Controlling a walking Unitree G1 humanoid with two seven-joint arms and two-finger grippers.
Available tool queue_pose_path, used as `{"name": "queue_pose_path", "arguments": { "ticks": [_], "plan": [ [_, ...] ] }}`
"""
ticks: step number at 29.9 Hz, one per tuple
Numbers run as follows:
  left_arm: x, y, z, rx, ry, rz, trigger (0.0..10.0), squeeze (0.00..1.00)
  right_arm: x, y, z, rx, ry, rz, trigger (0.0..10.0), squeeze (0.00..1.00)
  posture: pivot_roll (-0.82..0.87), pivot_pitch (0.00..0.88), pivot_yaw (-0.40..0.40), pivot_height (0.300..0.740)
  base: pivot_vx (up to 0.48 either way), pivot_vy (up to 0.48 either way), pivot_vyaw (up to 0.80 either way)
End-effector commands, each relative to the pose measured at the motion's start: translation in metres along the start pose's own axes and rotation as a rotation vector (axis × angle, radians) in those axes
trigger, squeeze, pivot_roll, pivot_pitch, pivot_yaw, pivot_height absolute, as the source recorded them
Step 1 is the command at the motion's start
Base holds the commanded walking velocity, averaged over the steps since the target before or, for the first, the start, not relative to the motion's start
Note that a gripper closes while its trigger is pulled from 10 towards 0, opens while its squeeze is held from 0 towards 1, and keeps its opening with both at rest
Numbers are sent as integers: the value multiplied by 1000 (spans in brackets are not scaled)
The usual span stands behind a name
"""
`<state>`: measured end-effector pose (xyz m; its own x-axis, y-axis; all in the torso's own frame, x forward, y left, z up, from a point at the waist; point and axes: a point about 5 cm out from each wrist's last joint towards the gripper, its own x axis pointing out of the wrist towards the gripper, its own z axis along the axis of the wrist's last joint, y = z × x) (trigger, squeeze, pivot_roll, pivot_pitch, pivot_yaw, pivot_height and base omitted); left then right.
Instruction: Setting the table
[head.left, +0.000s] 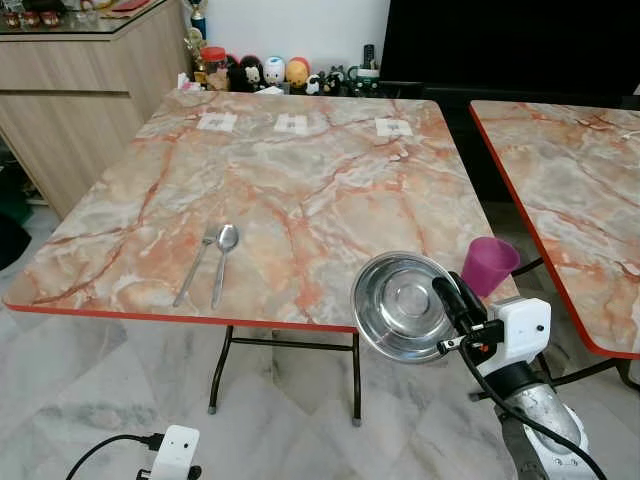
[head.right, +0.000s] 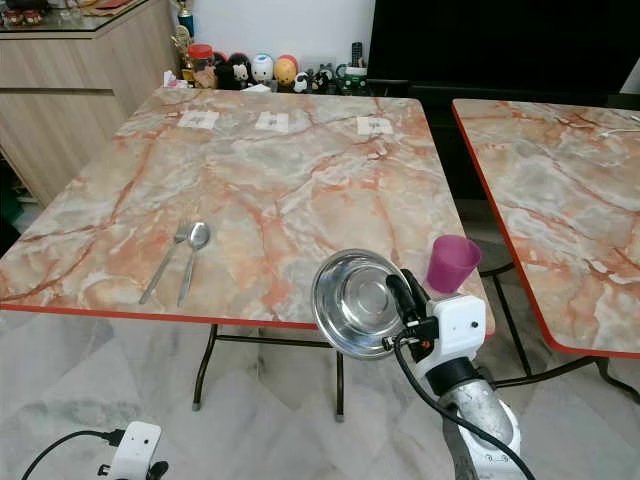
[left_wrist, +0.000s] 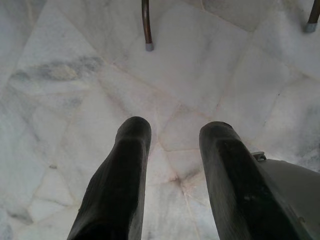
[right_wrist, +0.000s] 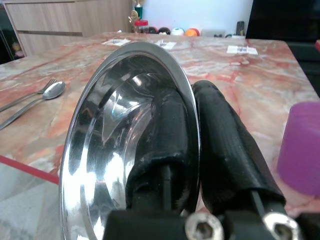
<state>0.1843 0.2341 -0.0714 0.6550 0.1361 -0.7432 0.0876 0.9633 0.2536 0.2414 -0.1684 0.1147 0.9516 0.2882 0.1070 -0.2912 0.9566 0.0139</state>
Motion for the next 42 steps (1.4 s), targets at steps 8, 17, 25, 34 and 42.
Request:
{"name": "queue_pose_path", "arguments": {
  "ticks": [8,17,25,34,42],
  "plan": [
    [-2,7,-5,28,14,15,10000,0,-4,3,0,16,-22,-1,10000,0,89,0,-28,740,0,-359,0],
    [-3,14,-10,33,30,23,10000,0,-4,2,1,13,-27,-8,10000,0,89,0,-28,740,0,-412,0],
    [-3,12,-11,29,38,29,10000,0,-3,3,2,18,-29,-17,10000,0,95,0,-37,740,0,-416,0],
    [-3,9,-10,25,41,31,10000,0,-3,2,0,21,-25,-34,10000,0,98,16,-32,740,0,-419,0],
    [-2,9,-8,25,34,32,10000,0,-3,1,1,20,-28,-46,10000,0,96,23,-30,740,0,-419,0]
  ]
}}
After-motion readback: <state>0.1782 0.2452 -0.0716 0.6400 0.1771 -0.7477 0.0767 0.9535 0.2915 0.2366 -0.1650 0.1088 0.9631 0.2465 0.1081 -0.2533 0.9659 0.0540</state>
